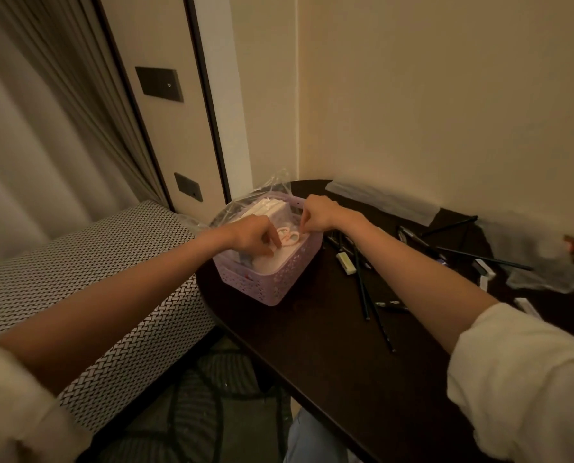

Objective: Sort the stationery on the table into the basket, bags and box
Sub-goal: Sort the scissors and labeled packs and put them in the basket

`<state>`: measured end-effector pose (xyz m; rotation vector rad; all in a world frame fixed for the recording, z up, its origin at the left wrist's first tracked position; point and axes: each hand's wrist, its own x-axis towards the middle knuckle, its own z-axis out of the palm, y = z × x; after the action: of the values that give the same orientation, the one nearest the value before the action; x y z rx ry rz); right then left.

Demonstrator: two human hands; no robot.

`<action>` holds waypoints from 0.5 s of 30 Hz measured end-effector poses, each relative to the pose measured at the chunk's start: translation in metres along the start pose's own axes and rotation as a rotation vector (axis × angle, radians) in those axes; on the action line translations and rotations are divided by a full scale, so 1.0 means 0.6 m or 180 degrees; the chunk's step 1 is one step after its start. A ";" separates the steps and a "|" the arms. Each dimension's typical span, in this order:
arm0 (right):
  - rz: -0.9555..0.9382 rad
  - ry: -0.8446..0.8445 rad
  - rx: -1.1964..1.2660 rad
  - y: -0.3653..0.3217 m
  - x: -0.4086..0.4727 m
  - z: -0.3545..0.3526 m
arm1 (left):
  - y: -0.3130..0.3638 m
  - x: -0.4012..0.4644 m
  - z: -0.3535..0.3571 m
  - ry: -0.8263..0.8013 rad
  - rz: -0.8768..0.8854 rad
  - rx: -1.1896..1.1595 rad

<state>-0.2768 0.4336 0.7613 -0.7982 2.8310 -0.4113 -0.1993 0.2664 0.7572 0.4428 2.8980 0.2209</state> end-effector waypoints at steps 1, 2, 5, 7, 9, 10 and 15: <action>-0.0054 0.0147 0.0071 0.010 -0.010 -0.004 | 0.003 0.000 -0.003 0.0125 -0.0041 -0.0144; -0.0094 0.0318 0.0108 0.022 -0.021 -0.010 | 0.010 0.000 -0.005 0.0311 -0.0082 -0.0310; -0.0073 0.0707 0.0103 0.067 -0.071 -0.033 | 0.044 -0.007 -0.009 0.0987 -0.0097 -0.0685; 0.0102 0.0810 0.0160 0.104 -0.110 -0.046 | 0.071 -0.006 -0.009 0.1381 -0.0005 -0.0882; 0.0335 0.0812 0.0219 0.143 -0.155 -0.057 | 0.100 0.006 -0.007 0.1558 0.0028 -0.0987; 0.0454 0.0799 0.0245 0.161 -0.177 -0.060 | 0.114 0.013 -0.006 0.1586 0.0024 -0.1008; 0.0931 0.0850 0.0392 0.243 -0.291 -0.053 | 0.203 0.044 0.009 0.1580 0.0195 -0.1222</action>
<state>-0.2080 0.6527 0.7620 -0.3172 3.0618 -0.6816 -0.1888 0.3900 0.7688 0.4582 3.1915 1.0062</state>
